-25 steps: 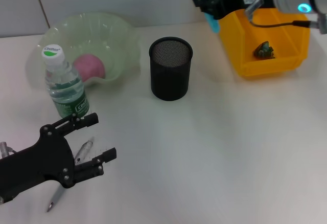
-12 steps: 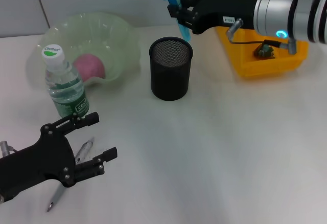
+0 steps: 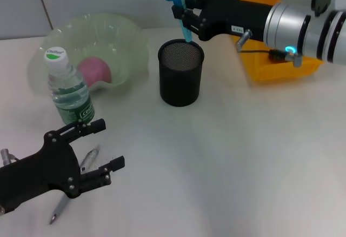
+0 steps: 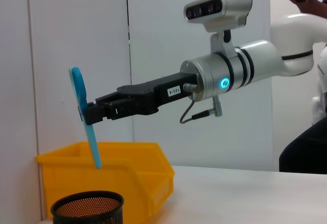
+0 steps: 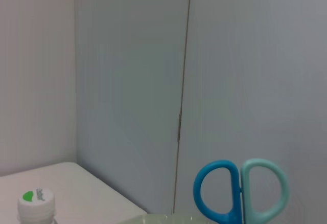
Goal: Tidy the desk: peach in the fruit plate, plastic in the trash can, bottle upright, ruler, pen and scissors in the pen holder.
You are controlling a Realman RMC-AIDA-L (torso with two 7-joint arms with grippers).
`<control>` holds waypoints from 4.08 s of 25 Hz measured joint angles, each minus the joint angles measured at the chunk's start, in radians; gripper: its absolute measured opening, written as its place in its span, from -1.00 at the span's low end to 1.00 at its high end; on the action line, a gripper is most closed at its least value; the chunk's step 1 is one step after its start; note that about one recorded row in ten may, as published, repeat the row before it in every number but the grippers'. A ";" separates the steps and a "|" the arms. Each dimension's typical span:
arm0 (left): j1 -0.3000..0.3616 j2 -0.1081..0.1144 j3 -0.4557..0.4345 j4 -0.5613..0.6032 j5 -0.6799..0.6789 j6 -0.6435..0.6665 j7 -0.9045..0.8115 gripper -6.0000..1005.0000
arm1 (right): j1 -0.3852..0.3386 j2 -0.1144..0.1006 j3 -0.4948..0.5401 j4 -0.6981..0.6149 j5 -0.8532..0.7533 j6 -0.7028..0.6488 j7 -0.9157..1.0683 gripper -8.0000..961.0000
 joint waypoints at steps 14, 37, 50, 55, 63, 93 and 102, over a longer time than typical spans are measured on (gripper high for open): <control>-0.003 0.000 0.000 0.000 0.003 -0.002 0.000 0.54 | 0.062 0.002 0.005 0.268 0.291 -0.001 -0.326 -0.52; -0.008 0.000 0.000 0.000 0.003 -0.002 0.000 0.53 | 0.131 0.003 0.005 0.422 0.296 -0.010 -0.359 -0.13; -0.001 0.000 0.000 0.000 -0.001 -0.002 0.000 0.53 | 0.028 0.003 0.007 0.283 0.296 -0.066 -0.291 0.69; 0.002 0.000 0.000 0.000 -0.002 -0.002 0.001 0.53 | -0.100 0.003 0.021 0.135 0.305 -0.244 -0.331 0.63; -0.005 0.000 0.000 -0.001 -0.002 -0.005 0.001 0.53 | -0.151 0.001 0.029 0.238 0.538 -0.398 -0.654 0.39; -0.001 0.000 -0.004 -0.001 -0.003 -0.002 0.002 0.52 | -0.151 0.001 0.022 0.260 0.566 -0.424 -0.597 -0.87; 0.003 0.005 -0.023 0.000 -0.002 0.000 -0.007 0.52 | -0.172 -0.006 0.088 0.185 0.353 -0.415 -0.375 -0.49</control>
